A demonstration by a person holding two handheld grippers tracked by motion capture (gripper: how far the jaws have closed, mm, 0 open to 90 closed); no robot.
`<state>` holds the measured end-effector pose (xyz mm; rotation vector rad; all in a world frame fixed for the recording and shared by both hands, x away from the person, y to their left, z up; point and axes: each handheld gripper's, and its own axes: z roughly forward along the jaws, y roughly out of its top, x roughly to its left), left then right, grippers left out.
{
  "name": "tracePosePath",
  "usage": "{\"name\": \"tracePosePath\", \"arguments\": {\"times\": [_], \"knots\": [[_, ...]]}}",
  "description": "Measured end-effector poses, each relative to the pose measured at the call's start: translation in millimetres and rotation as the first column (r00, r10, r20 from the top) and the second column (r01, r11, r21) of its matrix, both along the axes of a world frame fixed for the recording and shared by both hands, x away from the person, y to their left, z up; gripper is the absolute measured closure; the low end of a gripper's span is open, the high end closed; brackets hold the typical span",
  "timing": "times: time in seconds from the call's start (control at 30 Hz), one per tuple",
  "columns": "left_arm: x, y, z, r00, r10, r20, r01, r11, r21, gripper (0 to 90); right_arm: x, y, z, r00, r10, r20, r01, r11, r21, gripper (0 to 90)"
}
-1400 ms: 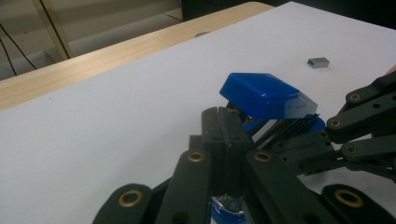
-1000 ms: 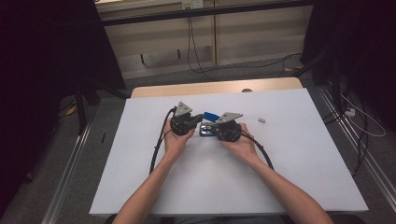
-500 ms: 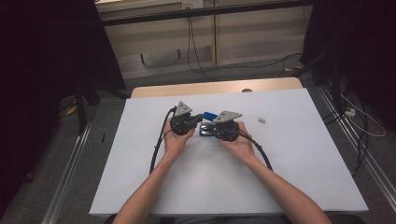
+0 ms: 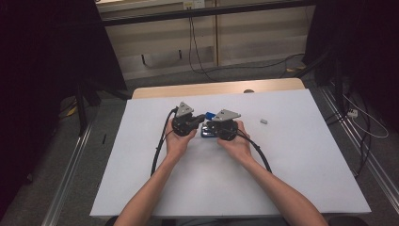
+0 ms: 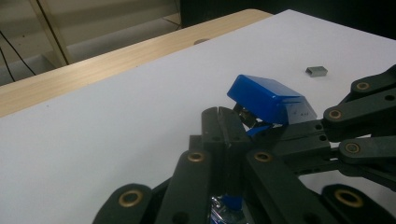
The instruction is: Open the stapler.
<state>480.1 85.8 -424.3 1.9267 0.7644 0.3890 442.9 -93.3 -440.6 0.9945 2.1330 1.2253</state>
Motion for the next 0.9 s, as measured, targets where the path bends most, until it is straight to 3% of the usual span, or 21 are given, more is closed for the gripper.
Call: {"name": "tracePosePath", "arguments": {"times": [0.27,0.5,0.9], "knots": [[-0.4,-2.3,-4.2,0.9998,-0.012,-0.017,0.012,0.9996,0.025,90.0,1.0,0.3,-2.0,0.9999,-0.015,0.001,0.015,0.9999,0.000,90.0],[0.4,-3.0,-11.3,0.9982,-0.016,-0.057,0.018,0.9992,0.036,90.0,0.9,-1.2,-1.7,0.9998,-0.017,0.004,0.017,0.9999,-0.002,90.0],[-0.7,-7.7,-14.1,0.9982,-0.020,-0.056,0.024,0.9975,0.067,90.0,2.3,-2.3,-4.4,0.9996,-0.028,-0.004,0.028,0.9996,-0.006,90.0]]}}
